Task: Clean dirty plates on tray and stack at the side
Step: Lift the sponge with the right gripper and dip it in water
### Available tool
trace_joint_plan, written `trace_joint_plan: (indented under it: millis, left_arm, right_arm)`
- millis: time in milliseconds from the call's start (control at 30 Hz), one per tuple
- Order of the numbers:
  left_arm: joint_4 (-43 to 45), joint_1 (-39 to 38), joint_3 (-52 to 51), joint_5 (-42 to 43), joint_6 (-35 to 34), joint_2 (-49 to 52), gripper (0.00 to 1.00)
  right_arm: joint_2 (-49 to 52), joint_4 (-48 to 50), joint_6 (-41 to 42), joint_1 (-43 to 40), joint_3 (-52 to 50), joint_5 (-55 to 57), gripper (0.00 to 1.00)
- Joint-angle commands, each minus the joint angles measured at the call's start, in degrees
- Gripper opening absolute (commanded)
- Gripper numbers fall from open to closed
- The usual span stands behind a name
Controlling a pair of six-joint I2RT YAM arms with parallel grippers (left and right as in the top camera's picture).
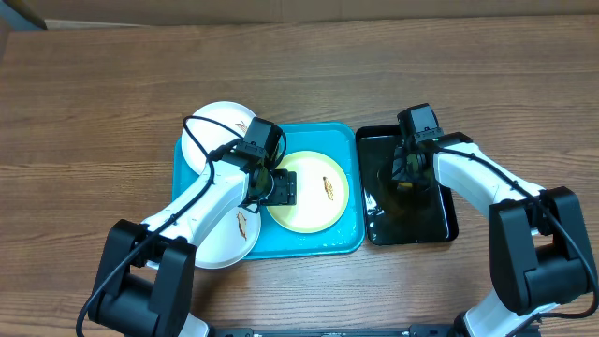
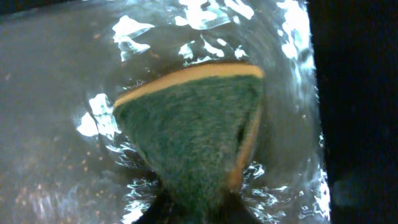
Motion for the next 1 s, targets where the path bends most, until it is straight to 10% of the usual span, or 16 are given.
trace_joint_plan:
  millis: [0, 267, 967]
  left_arm:
    - [0.24, 0.24, 1.29, 0.37, -0.42, 0.72, 0.79]
    - [0.28, 0.24, 1.29, 0.15, -0.42, 0.72, 0.79]
    - [3.26, 0.22, 1.25, 0.00, -0.66, 5.38, 0.59]
  right_arm:
    - [-0.61, 0.31, 0.17, -0.24, -0.09, 0.28, 0.10]
    - [-0.61, -0.35, -1.75, -0.28, 4.33, 0.31, 0.70]
    - [-0.48, 7.26, -1.70, -1.62, 0.31, -1.31, 0.66]
